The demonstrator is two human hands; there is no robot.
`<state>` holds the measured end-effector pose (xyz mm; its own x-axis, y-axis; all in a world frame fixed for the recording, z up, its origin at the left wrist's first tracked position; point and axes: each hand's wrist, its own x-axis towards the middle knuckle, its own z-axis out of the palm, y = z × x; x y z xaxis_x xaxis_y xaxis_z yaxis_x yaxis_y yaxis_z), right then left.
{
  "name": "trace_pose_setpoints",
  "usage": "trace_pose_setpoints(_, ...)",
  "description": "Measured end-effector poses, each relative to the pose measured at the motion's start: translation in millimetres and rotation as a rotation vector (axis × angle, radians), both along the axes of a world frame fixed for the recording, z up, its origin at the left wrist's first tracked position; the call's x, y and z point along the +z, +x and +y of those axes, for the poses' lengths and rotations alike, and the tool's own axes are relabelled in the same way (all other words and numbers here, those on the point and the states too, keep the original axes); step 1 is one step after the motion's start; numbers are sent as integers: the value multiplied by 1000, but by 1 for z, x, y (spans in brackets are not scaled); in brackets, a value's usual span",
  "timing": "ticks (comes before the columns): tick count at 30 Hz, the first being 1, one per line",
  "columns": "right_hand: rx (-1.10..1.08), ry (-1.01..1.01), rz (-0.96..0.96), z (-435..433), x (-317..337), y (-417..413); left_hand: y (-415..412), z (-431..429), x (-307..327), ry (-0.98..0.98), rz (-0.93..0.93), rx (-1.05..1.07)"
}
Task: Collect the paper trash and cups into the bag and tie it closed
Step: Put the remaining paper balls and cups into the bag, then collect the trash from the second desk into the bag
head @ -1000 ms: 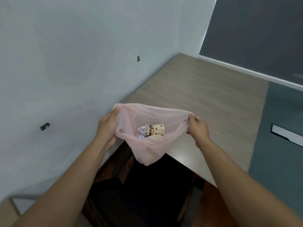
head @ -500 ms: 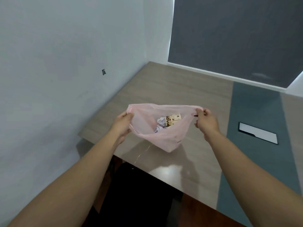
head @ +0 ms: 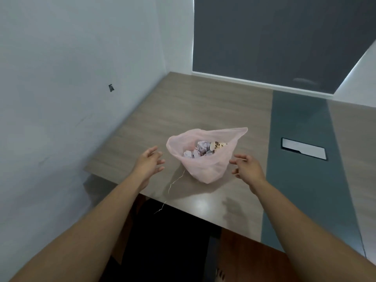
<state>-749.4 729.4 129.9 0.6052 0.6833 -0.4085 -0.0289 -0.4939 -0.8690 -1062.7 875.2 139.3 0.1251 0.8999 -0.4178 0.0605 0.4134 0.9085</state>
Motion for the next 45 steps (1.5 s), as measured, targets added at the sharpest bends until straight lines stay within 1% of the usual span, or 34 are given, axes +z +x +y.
trace_pose_setpoints(3, 35, -11, -9, -35, -4, -39, -28, -20, -5, 22, 42, -98)
trace_pose_setpoints(6, 52, -31, 6, -74, -16, -94, -66, -46, -12, 66, 124, -234)
trace_pose_setpoints(9, 39, -68, 17, -111, -30, -162, -121, -81, -22, 104, 175, -375)
trace_pose_setpoints(11, 68, -114, 12, -136, -37, -210, -167, -109, -31, 108, 211, -448)
trace_pose_setpoints(14, 210, -171, -35, -170, -52, -273, -239, -148, -48, 183, 330, -573)
trace_pose_setpoints(17, 414, -270, -159, -197, -68, -324, -296, -174, -62, 315, 531, -694)
trace_pose_setpoints(19, 585, -372, -230, -216, -78, -355, -327, -192, -72, 373, 640, -787)
trace_pose_setpoints(21, 716, -490, -248, -235, -90, -381, -351, -210, -84, 356, 716, -896)
trace_pose_setpoints(23, 787, -579, -279, -250, -99, -401, -369, -223, -96, 294, 782, -986)
trace_pose_setpoints(24, 805, -607, -311, -255, -101, -407, -375, -229, -101, 299, 842, -1033)
trace_pose_setpoints(26, 847, -676, -356, -257, -100, -413, -378, -241, -113, 444, 1028, -1085)
trace_pose_setpoints(27, 882, -723, -362, -256, -101, -415, -376, -249, -120, 551, 1112, -1063)
trace_pose_setpoints(29, 928, -805, -373, -260, -106, -419, -373, -266, -135, 703, 1189, -961)
trace_pose_setpoints(32, 898, -859, -419, -274, -118, -431, -378, -281, -149, 794, 1223, -865)
trace_pose_setpoints(35, 885, -875, -420, -287, -127, -441, -385, -284, -159, 849, 1186, -819)
trace_pose_setpoints(37, 819, -858, -443, -287, -127, -439, -377, -277, -160, 869, 1160, -799)
trace_pose_setpoints(39, 742, -802, -496, -286, -127, -433, -365, -266, -159, 884, 1145, -785)
trace_pose_setpoints(41, 649, -709, -596, -288, -128, -429, -356, -257, -159, 899, 1129, -794)
trace_pose_setpoints(43, 508, -537, -749, -294, -130, -433, -354, -253, -161, 919, 1117, -800)
trace_pose_setpoints(45, 422, -410, -854, -294, -133, -434, -349, -247, -164, 934, 1095, -791)
